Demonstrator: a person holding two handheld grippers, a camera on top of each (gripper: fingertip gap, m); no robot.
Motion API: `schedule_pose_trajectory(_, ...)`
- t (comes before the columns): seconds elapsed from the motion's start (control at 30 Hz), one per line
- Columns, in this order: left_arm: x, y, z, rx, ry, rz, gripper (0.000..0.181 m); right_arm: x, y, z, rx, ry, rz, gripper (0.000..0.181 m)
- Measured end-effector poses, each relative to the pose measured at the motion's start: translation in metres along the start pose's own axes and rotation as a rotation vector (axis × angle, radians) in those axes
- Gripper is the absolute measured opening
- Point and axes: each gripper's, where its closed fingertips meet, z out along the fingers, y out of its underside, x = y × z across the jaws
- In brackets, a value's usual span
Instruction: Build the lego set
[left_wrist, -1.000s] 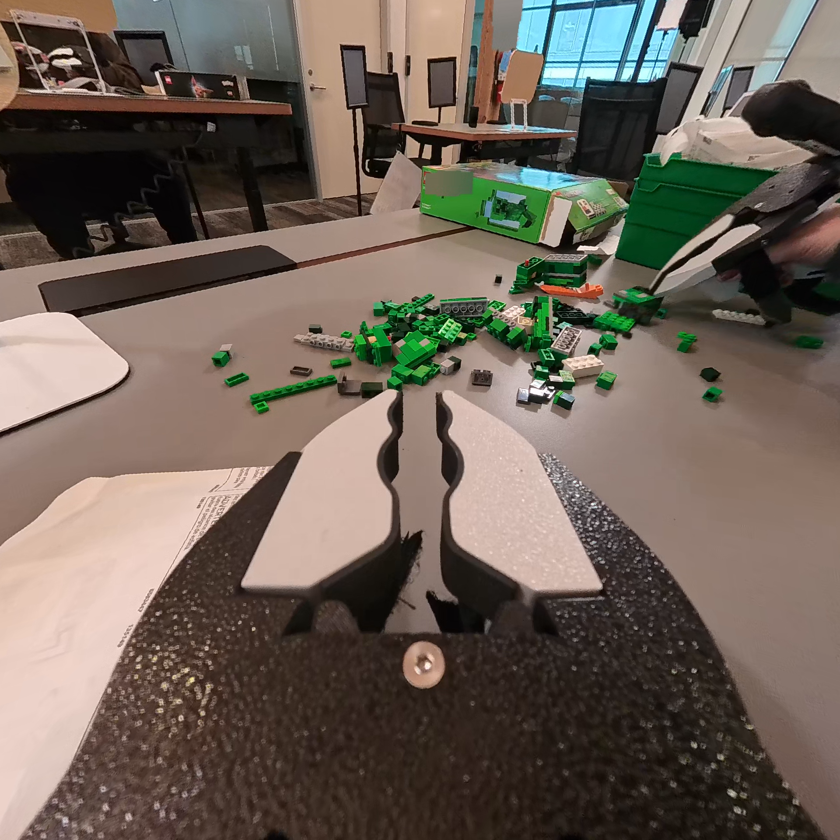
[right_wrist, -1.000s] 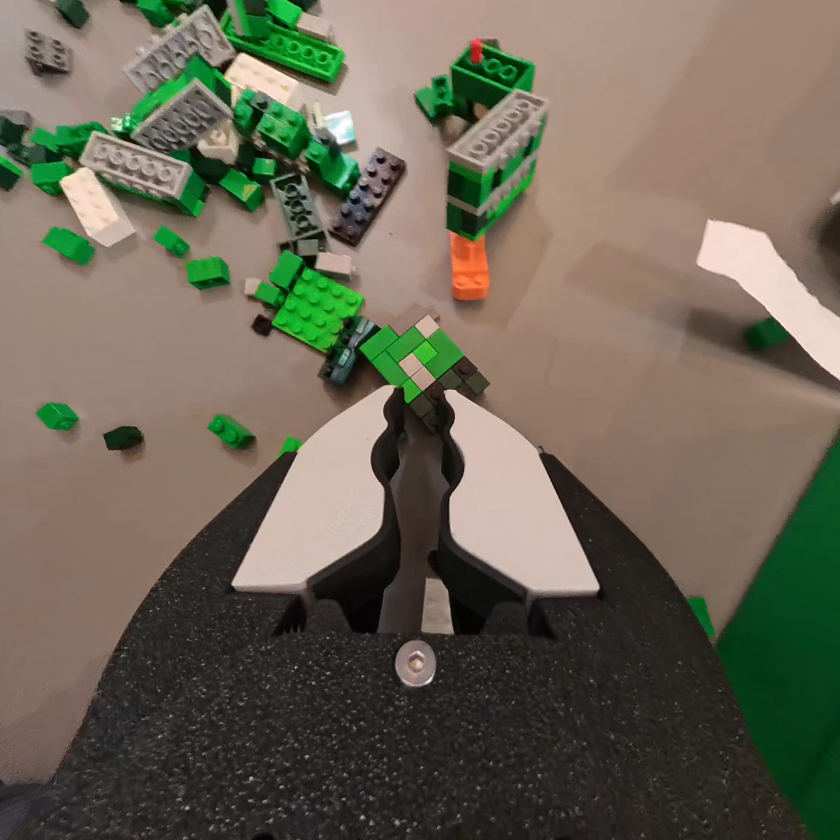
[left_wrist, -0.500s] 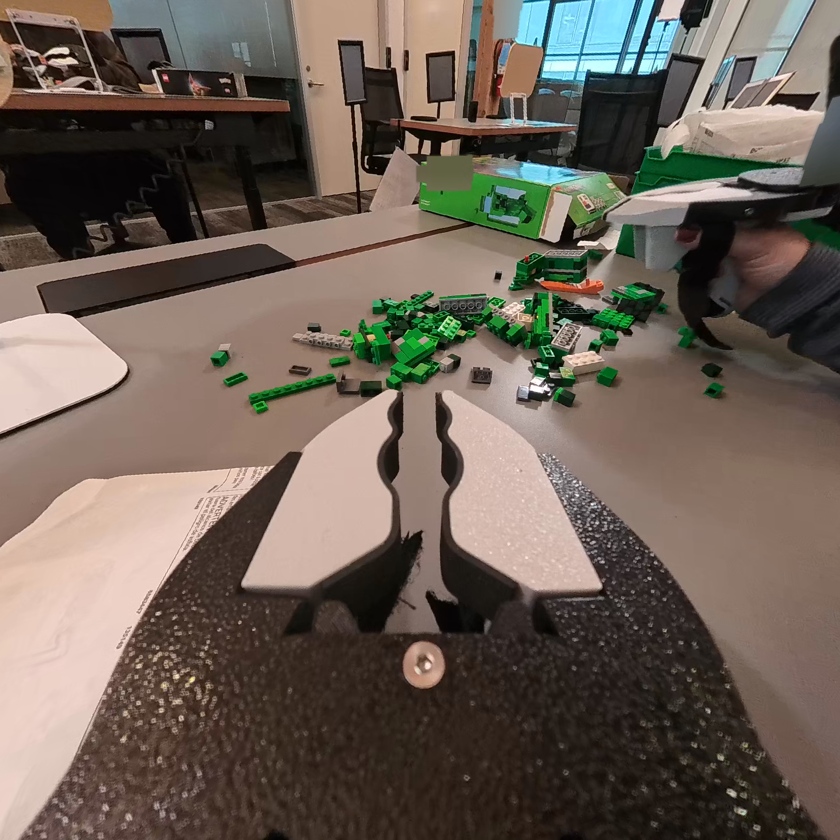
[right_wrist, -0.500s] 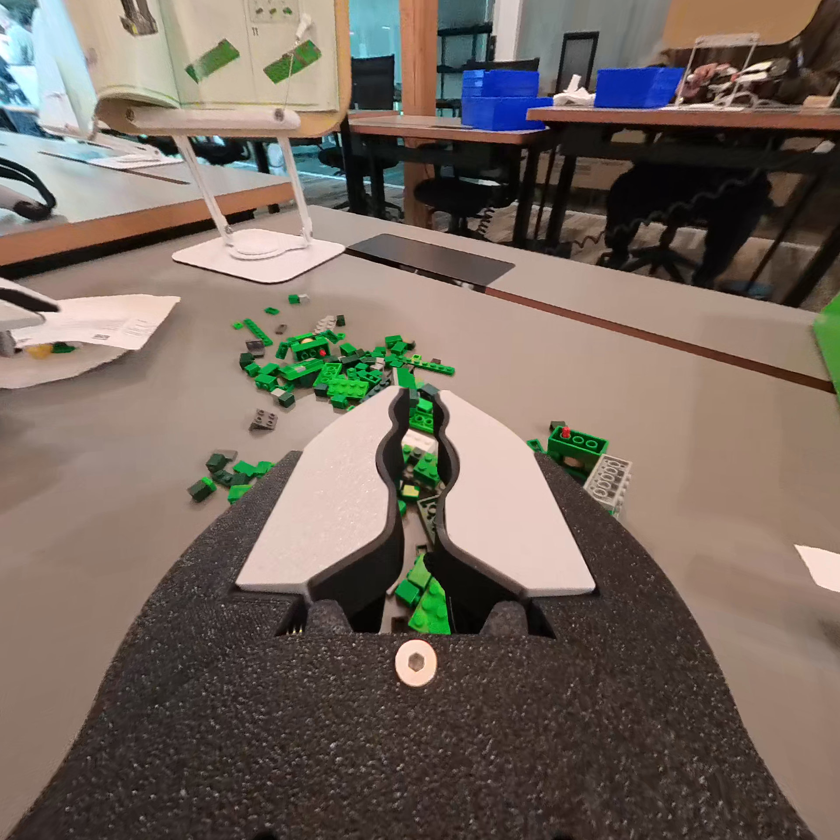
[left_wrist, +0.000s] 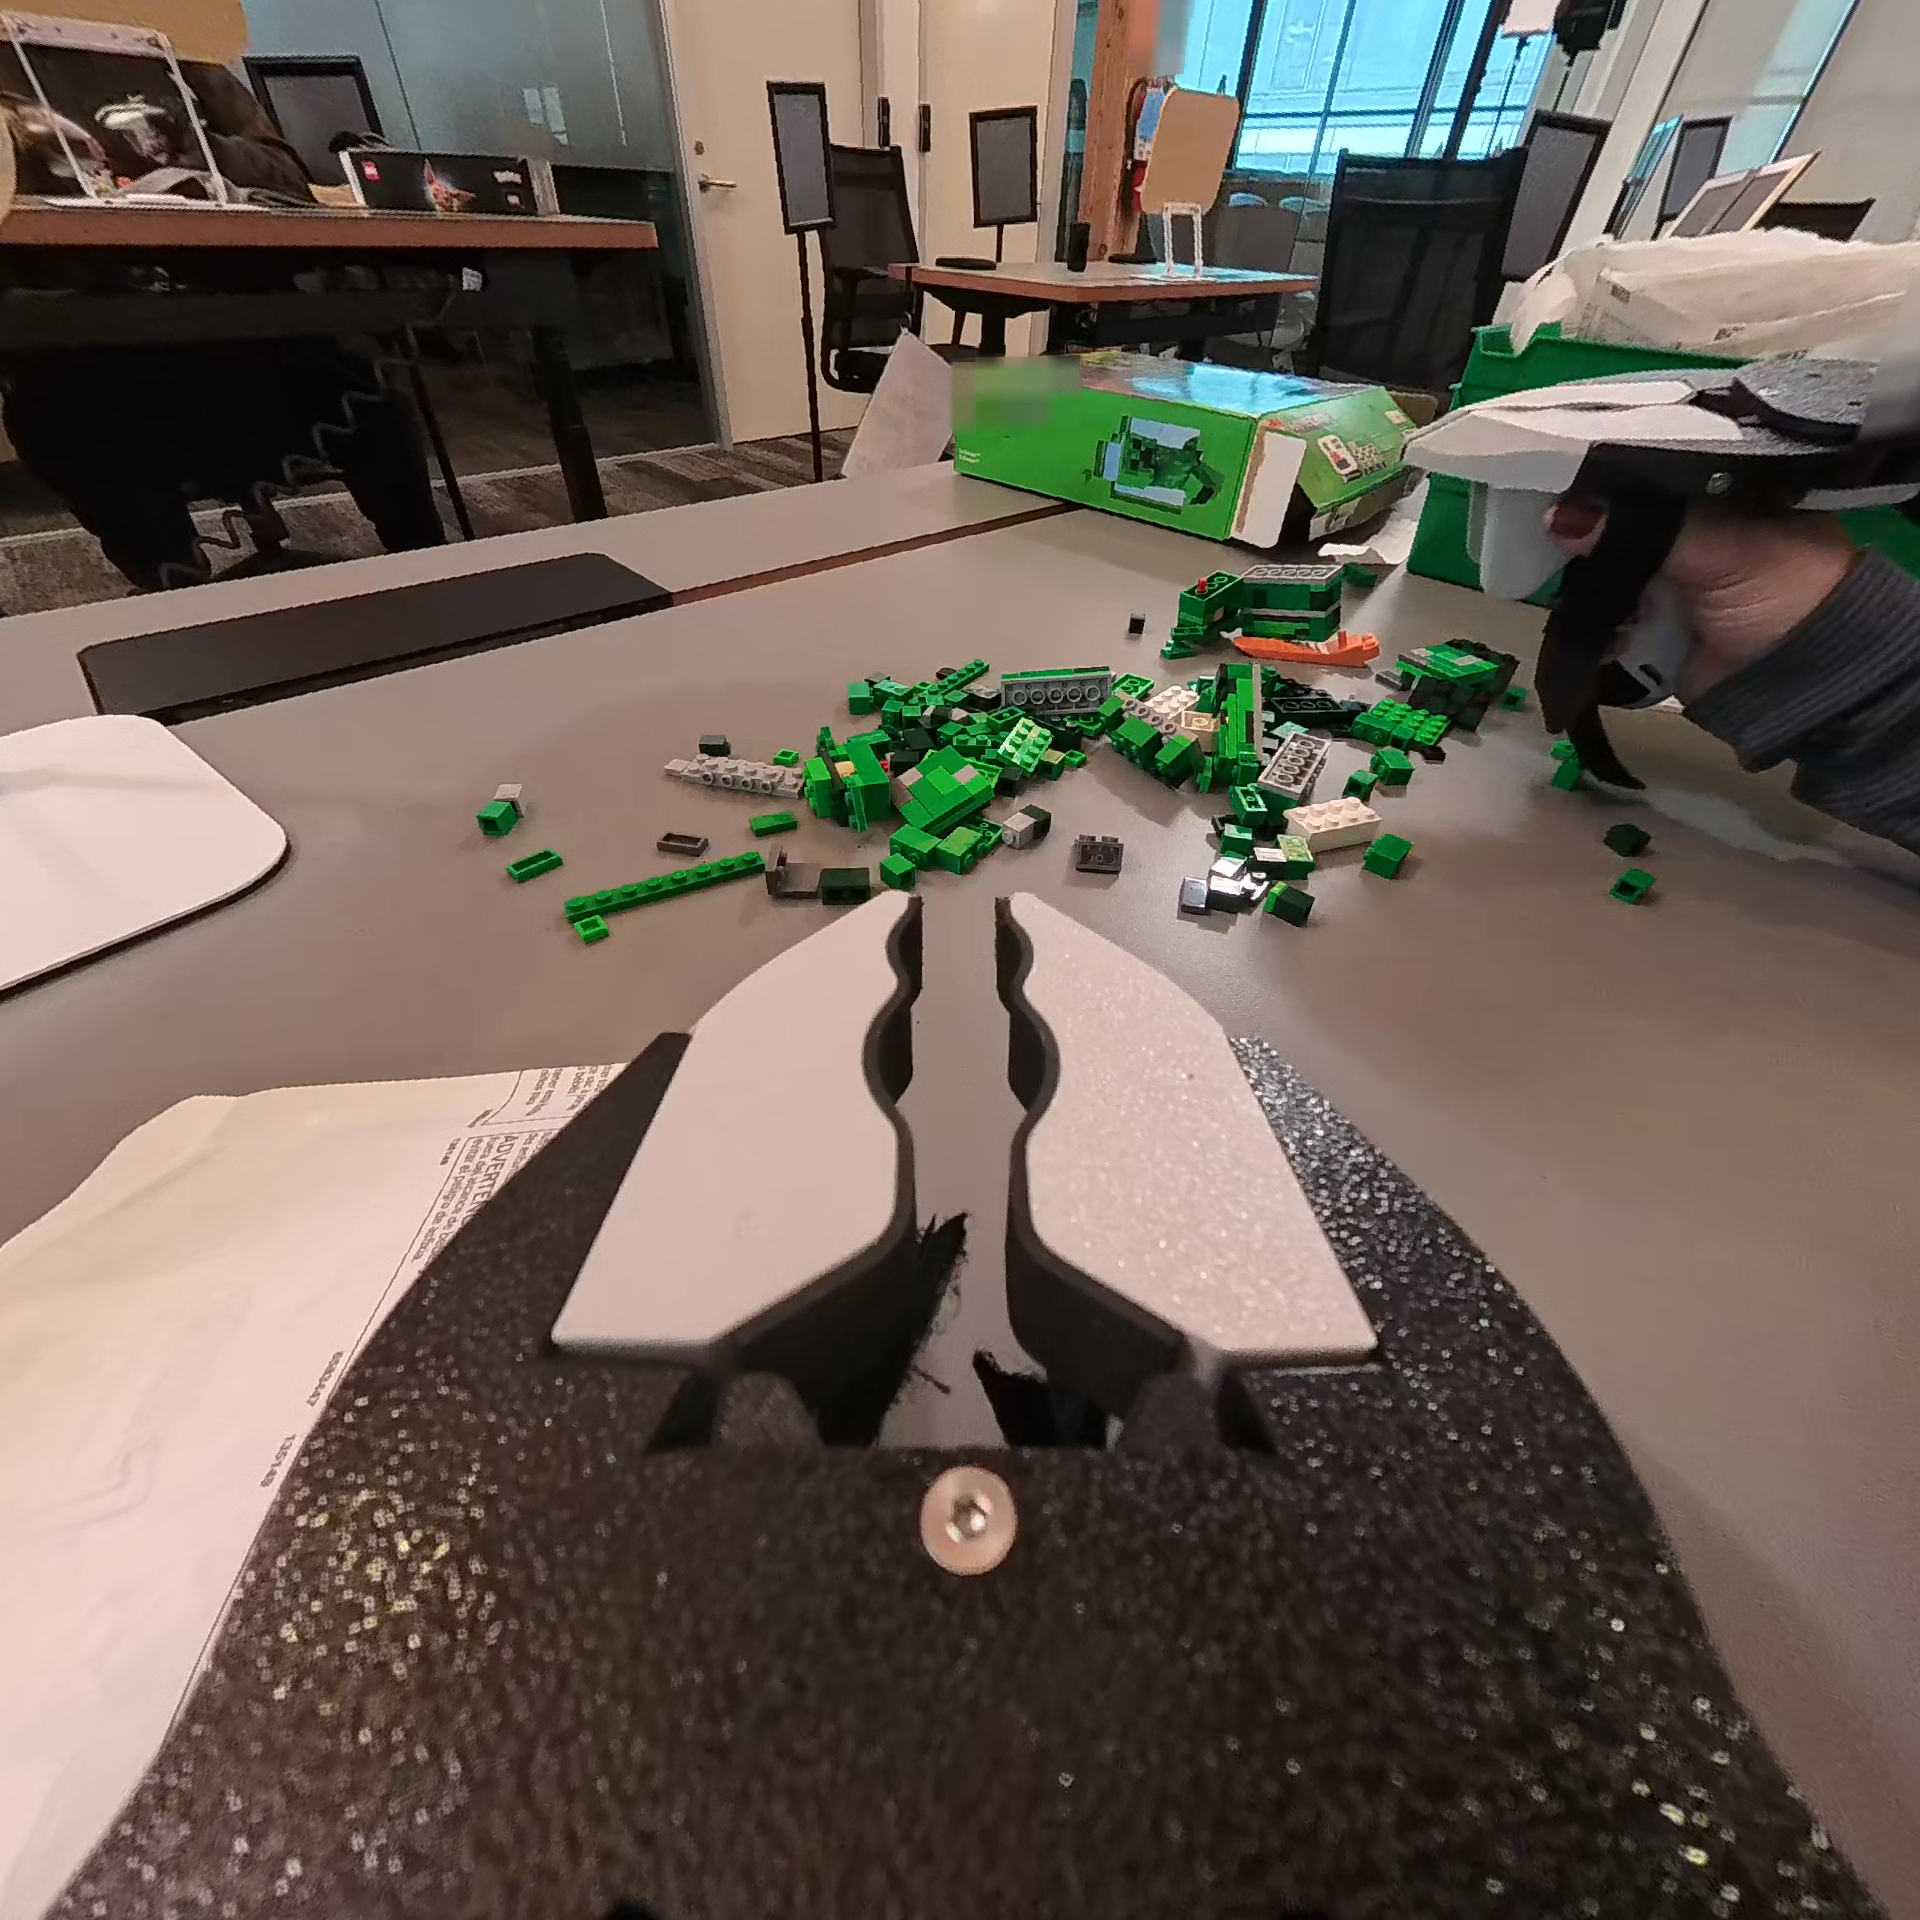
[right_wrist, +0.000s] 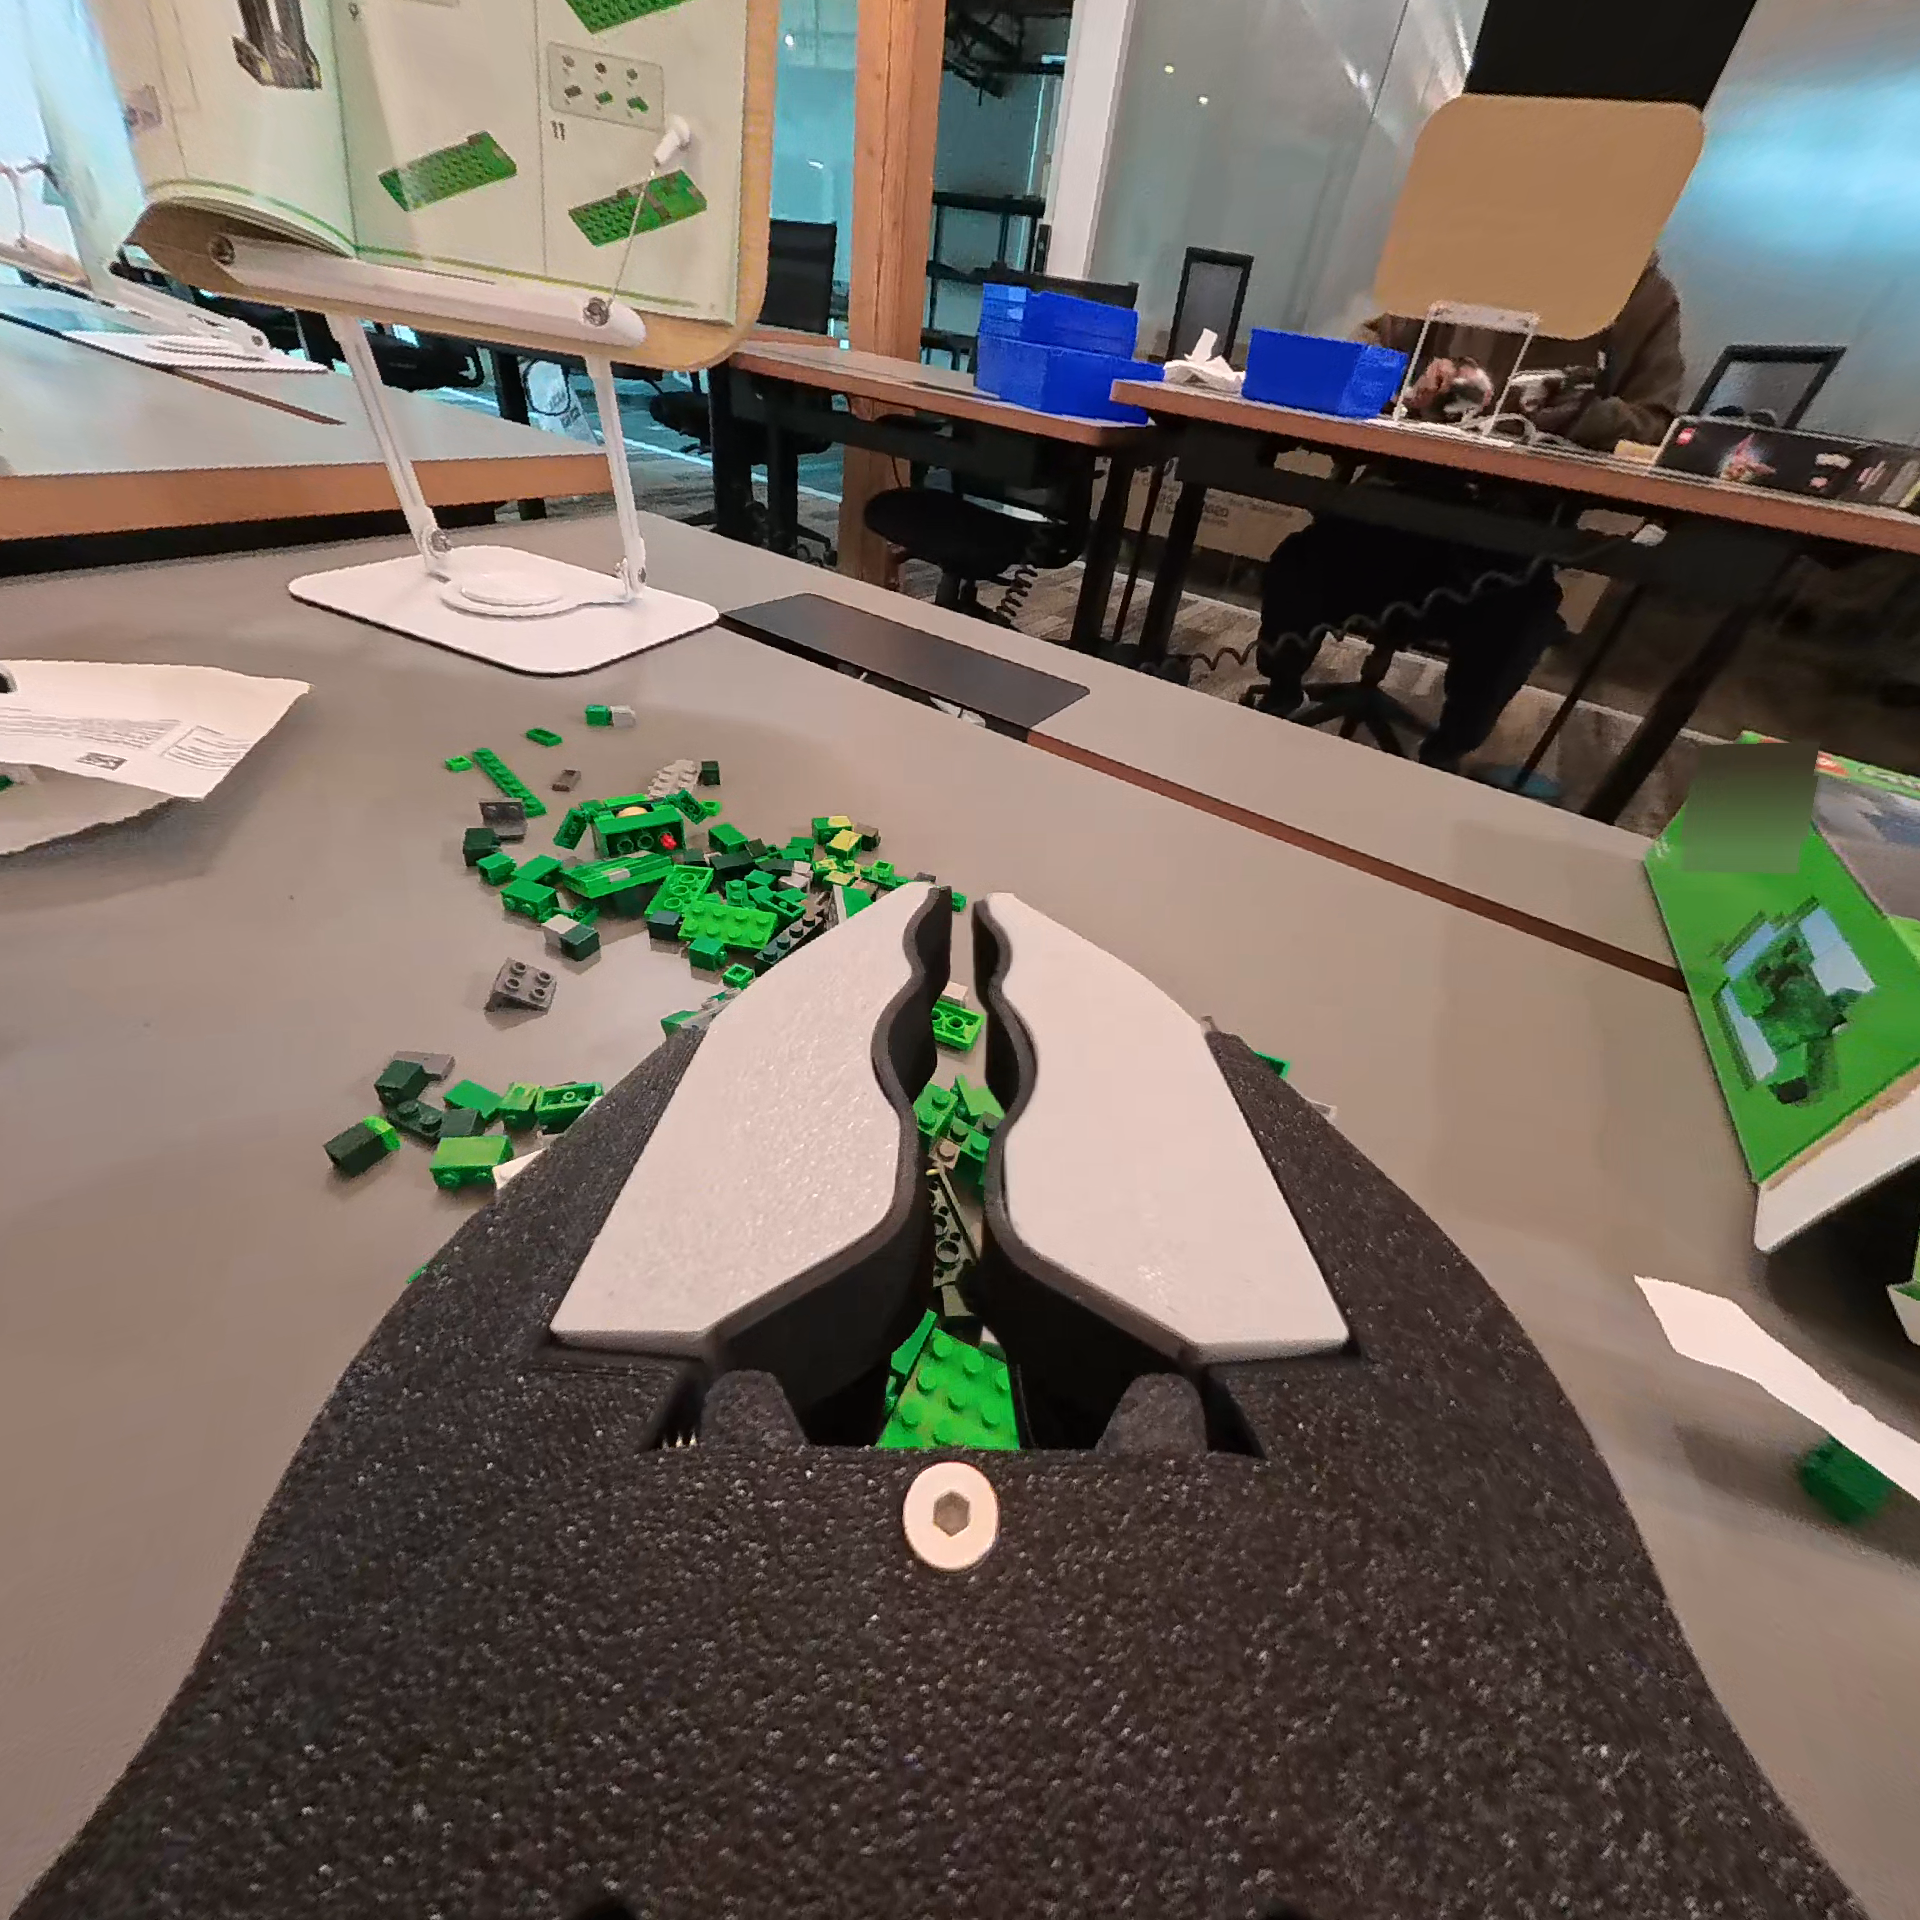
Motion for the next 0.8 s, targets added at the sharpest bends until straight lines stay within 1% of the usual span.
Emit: schedule_pose_trajectory(0.8,0.0012,-0.001,-0.0009,0.006,0.012,-0.003,0.013,-0.0025,0.0015,0.002,-0.001,0.009,-0.052,0.003)
